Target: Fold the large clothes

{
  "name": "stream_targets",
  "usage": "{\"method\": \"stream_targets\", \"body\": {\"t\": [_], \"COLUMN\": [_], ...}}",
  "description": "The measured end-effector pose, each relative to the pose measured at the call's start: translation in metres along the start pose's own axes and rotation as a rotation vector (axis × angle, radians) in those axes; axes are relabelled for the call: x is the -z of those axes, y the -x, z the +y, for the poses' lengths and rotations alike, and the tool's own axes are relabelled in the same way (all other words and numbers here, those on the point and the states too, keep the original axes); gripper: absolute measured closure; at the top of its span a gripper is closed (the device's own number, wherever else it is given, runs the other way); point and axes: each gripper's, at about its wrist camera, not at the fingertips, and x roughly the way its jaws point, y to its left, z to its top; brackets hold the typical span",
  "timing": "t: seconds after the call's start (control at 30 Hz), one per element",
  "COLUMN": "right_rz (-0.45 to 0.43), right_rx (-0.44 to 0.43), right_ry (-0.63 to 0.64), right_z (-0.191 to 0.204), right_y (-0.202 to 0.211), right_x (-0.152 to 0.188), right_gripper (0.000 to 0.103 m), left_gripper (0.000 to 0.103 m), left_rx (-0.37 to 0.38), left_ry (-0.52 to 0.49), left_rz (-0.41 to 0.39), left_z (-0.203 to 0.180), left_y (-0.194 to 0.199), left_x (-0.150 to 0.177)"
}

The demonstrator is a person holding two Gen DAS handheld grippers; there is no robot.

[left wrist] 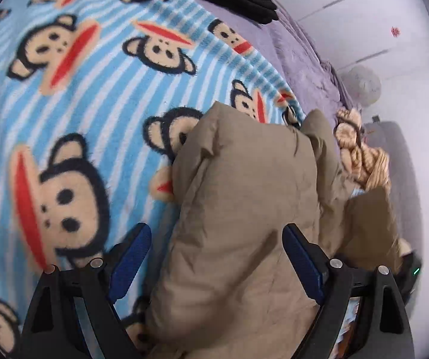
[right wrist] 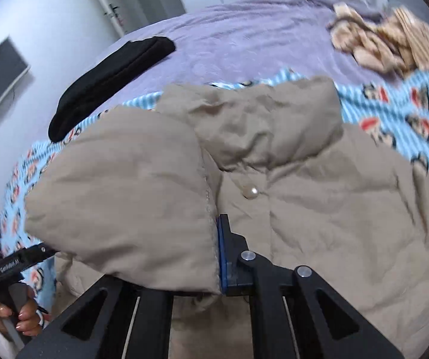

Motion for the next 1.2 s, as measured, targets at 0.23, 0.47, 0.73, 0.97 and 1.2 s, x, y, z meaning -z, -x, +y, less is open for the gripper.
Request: {"method": "stream_targets", "body": {"t": [0.23,0.47,0.73,0.97,1.2], "right_rz": [0.054,0.046,0.151,0.023,0.164], "right_rx": [-0.188,-0.243,-0.203,-0.053,-0.026], "right_ry": [-0.378,-0.491,-0.360,-0.091,-0.155], "right_z": [-0.083,-0.111,-0.112,-0.091,-0.107], "right_y": [-0.007,-0.007,0.013,0.079,0.005], "right_x": [0.039,0.053,0.041,0.027,0.026], "right_gripper": [0.094,0.095,0.062,0.078,0.091], "left_gripper": [0.079,0.067,0.067,0.067,0.051], "left_rx": [-0.348,-0.753,-0.630,-0.527,-0.652], "left_ry": [-0.445,-0.660,-0.476,-0.519,-0.439], "left_rz": [-0.151,-0.300,-0.292,-0.156,-0.159], "left_z": [-0.099,-0.098,-0.078,-0.088,-0.058], "left_y": [-0.001,-0.026,0.041,0.022,-0.016], "left_x": [0.021,0.039,0.031,0.055,0.066]}}
